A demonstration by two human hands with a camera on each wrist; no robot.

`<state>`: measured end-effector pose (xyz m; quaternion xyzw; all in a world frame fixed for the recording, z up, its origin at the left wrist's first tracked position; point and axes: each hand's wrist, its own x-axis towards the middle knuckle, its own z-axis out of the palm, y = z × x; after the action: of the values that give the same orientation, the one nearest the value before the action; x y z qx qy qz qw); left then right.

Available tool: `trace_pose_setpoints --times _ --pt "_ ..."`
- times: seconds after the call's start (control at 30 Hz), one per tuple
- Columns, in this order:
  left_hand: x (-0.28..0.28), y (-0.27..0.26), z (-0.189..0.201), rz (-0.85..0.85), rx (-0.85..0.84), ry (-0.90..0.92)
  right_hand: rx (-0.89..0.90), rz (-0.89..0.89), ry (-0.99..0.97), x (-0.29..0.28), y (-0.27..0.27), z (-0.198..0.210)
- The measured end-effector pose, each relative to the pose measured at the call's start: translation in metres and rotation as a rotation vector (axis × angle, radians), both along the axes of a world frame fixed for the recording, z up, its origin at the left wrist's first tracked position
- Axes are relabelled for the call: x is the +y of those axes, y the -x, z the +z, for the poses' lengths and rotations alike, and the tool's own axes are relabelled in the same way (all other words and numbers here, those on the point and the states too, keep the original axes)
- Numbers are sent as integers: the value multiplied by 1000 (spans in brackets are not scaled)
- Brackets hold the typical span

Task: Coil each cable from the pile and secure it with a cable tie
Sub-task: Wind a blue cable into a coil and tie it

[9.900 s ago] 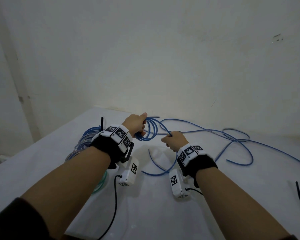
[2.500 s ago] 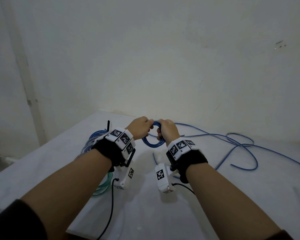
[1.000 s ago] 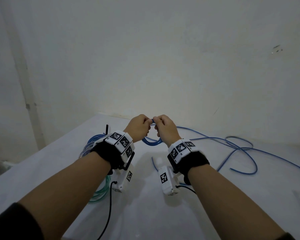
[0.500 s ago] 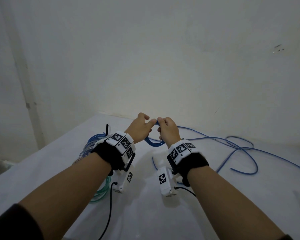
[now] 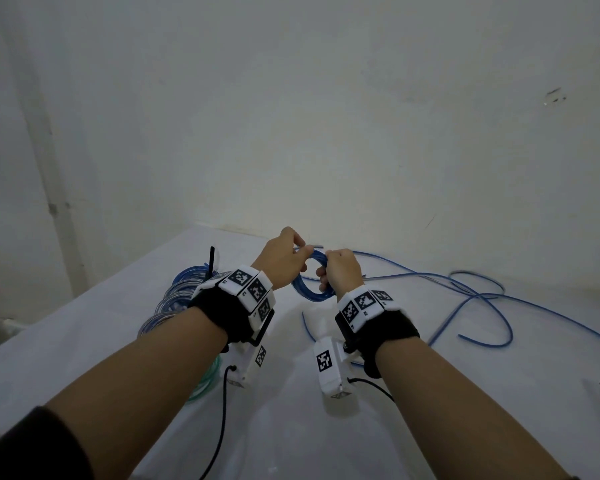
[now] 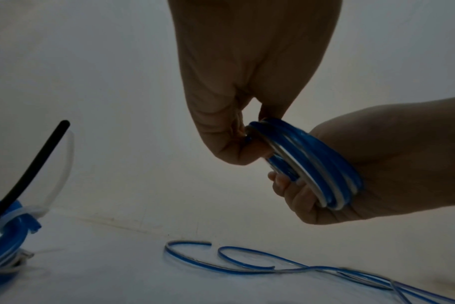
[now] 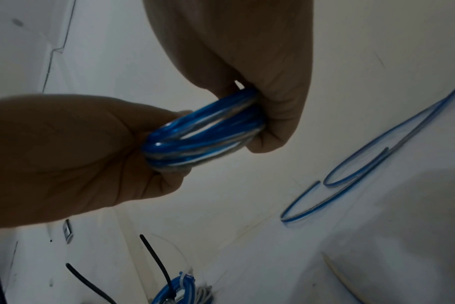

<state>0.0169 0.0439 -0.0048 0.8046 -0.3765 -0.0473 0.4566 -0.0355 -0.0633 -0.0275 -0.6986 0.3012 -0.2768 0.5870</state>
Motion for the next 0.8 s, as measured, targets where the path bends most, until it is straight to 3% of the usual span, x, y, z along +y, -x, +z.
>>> trace_pose_setpoints --times 0.3,0.5,0.8 --pt "-8 6 -6 -17 130 -20 115 17 -61 -8 10 -4" --pt "-19 12 -14 -102 120 -173 96 -10 -55 -19 22 -8" --pt "-42 33 -11 -198 186 -111 51 17 57 -33 55 2"
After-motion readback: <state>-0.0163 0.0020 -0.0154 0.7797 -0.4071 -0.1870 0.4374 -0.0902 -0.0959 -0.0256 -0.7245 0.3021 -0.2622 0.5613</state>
